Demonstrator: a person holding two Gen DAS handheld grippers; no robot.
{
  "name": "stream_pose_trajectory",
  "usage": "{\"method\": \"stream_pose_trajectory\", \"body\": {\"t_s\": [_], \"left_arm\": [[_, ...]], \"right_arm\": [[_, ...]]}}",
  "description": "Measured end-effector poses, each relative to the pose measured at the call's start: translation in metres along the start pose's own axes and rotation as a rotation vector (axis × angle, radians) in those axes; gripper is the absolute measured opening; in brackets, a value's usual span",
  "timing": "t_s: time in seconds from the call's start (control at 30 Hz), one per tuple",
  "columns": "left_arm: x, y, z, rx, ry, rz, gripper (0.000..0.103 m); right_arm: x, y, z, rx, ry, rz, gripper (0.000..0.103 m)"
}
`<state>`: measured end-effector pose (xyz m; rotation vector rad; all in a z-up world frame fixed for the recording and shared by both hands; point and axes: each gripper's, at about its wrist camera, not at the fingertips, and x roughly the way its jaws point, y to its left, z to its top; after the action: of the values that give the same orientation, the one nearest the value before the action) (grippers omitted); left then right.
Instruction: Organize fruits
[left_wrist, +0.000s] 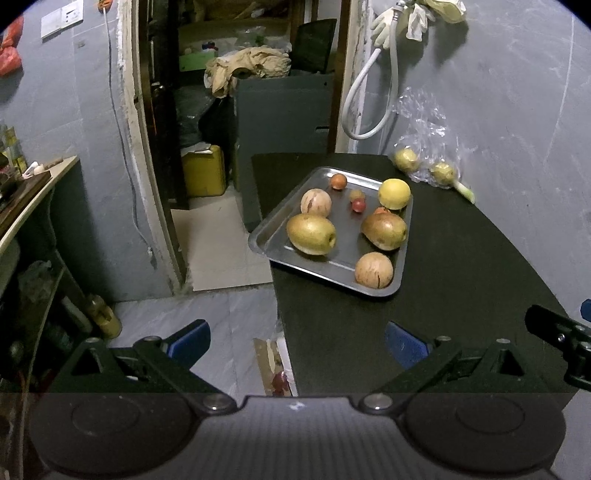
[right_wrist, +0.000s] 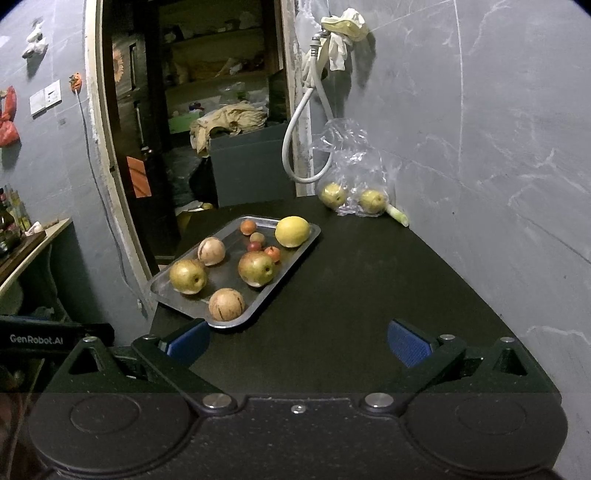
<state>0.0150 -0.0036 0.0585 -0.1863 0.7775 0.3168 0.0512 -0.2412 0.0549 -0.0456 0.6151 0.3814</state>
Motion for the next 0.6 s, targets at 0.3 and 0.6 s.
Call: {"method": "stream_pose_trajectory", "body": {"t_s": [0.3,0.6], "left_arm": [[-0.008,0.000,-0.021,0.008,-0.010,0.002,0.102],[-0.015,-0.002,-0.035,0.001,0.005,-0.013,0.102]], "right_arm": [[-0.011,-0.003,-0.015,0.000,0.013,0.002,0.102],[-0.018,-0.005,-0.027,-0.018,0.023,0.007,0.102]]}}
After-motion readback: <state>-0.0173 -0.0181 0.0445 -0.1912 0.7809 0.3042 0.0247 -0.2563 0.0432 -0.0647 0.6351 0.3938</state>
